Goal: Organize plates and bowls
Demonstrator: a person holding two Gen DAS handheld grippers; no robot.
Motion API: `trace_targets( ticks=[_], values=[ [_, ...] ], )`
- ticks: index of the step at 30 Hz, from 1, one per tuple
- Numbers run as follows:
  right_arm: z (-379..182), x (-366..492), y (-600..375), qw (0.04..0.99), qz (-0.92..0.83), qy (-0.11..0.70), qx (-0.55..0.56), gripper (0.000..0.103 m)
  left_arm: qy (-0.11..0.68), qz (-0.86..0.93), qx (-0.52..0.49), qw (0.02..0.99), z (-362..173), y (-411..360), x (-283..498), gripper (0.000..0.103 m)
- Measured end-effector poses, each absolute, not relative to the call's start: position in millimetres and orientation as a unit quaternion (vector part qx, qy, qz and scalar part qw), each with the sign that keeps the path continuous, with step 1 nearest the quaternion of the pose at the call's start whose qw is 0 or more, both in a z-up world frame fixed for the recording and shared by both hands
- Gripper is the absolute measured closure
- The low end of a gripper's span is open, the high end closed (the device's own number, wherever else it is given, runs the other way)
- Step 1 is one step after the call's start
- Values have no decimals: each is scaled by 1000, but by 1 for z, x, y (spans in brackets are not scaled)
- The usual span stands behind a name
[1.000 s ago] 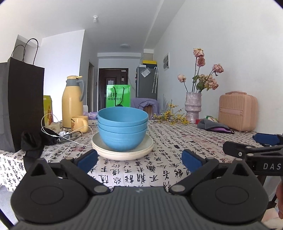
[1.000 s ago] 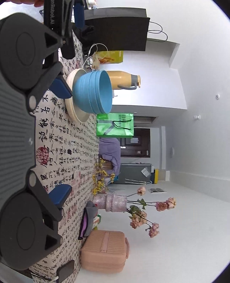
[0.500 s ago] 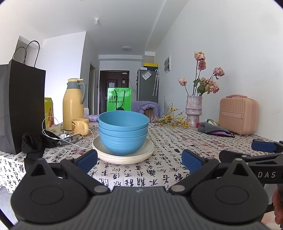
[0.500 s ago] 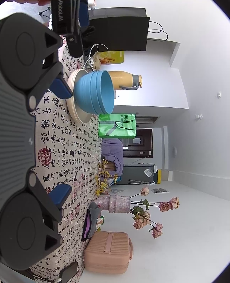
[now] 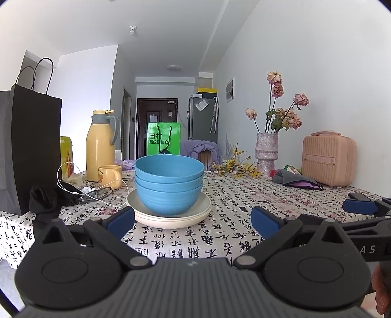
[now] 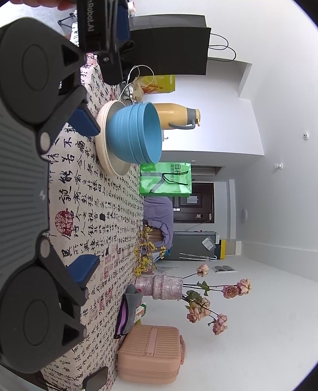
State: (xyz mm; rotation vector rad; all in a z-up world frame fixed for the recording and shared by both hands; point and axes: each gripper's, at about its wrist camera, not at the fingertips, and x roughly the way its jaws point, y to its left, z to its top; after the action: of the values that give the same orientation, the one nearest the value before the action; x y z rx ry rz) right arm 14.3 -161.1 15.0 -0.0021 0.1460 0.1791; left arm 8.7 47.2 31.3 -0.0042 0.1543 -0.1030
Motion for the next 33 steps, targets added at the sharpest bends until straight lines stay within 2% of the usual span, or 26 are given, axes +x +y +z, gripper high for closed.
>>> trace_targets(
  ticks=[33],
  values=[
    [11, 15, -162, 993, 85, 80, 7, 0, 77, -49, -2, 996, 30, 48, 9, 0]
  ],
)
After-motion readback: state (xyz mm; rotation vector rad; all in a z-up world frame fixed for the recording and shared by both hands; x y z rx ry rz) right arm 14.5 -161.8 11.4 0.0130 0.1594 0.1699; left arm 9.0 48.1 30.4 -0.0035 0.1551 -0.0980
